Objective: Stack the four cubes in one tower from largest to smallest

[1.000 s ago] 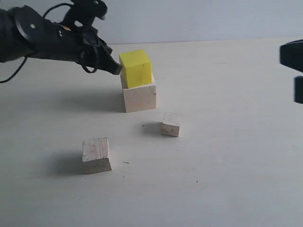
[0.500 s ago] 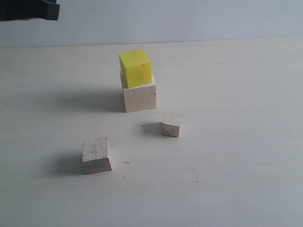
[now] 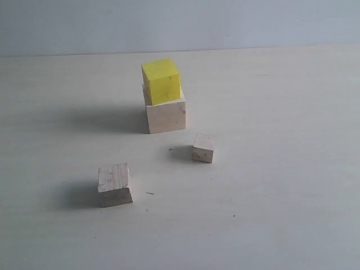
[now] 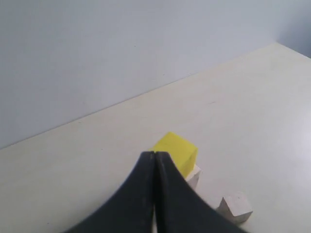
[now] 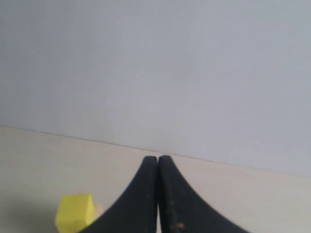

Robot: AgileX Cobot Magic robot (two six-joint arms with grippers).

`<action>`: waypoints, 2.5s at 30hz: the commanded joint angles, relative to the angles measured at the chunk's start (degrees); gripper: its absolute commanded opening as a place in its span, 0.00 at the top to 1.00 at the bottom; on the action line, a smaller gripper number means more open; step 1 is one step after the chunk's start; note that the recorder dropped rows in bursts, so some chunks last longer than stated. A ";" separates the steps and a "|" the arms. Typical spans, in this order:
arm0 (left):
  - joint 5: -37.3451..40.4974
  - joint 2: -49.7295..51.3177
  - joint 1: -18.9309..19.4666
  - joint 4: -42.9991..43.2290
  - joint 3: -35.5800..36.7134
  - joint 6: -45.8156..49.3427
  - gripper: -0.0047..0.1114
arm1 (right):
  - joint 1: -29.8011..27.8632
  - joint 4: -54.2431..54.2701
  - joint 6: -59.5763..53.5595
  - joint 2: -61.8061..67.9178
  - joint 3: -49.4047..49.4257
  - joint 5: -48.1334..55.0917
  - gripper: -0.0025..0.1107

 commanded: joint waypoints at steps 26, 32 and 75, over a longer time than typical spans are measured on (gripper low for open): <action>-2.20 -2.14 0.23 4.00 9.21 -1.73 0.96 | -26.95 17.32 -19.33 10.37 28.29 -16.53 0.98; -8.11 11.47 0.23 2.31 9.27 -1.73 0.96 | -29.60 48.60 -41.86 23.25 30.52 -20.15 0.98; -8.36 53.16 0.11 -35.28 -8.87 38.58 0.96 | -20.12 84.62 -65.99 55.01 16.61 -16.76 0.98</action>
